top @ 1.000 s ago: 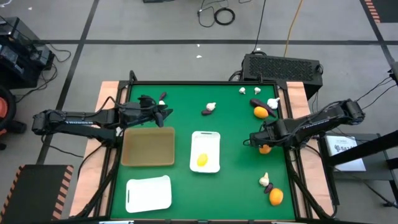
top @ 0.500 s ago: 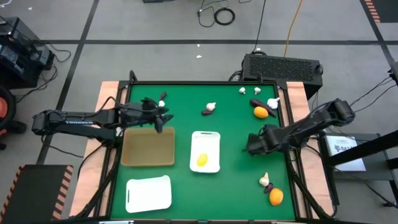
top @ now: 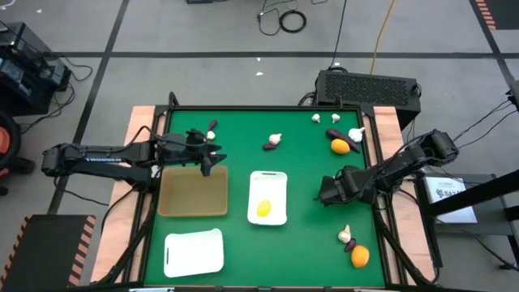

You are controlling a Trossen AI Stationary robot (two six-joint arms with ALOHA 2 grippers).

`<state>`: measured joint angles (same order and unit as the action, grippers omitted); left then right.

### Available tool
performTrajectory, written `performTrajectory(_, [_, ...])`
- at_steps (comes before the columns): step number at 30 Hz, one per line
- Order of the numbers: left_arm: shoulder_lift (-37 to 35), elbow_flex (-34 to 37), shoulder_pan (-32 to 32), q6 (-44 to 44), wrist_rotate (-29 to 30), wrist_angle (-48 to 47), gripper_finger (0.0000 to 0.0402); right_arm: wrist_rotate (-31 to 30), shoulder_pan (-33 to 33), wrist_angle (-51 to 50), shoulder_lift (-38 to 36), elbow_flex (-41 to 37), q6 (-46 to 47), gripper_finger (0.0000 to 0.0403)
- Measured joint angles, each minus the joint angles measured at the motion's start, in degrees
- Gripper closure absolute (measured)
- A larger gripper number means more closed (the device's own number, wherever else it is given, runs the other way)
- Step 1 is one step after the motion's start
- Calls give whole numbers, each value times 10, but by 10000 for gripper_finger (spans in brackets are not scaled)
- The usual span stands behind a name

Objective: Sort produce into baskets
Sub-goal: Put the yellow lemon into the top white bin

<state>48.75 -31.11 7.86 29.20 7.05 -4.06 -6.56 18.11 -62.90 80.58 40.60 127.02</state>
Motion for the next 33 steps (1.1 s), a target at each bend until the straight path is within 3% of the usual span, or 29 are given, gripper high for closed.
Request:
performTrajectory(8, [0,0,0,0,0,1,155,19,0,3,-6,0,-33,174])
performTrajectory(15, [0,0,0,3,1,1,155,21,0,21,-50,0,-51,174])
performTrajectory(22, [0,0,0,3,2,1,155,-89,0,81,-91,53,-107,175])
performTrajectory(28, [0,0,0,4,6,1,155,-184,-3,287,-87,103,-310,172])
performTrajectory(33, [0,0,0,4,14,1,155,-189,-18,553,-46,105,-545,171])
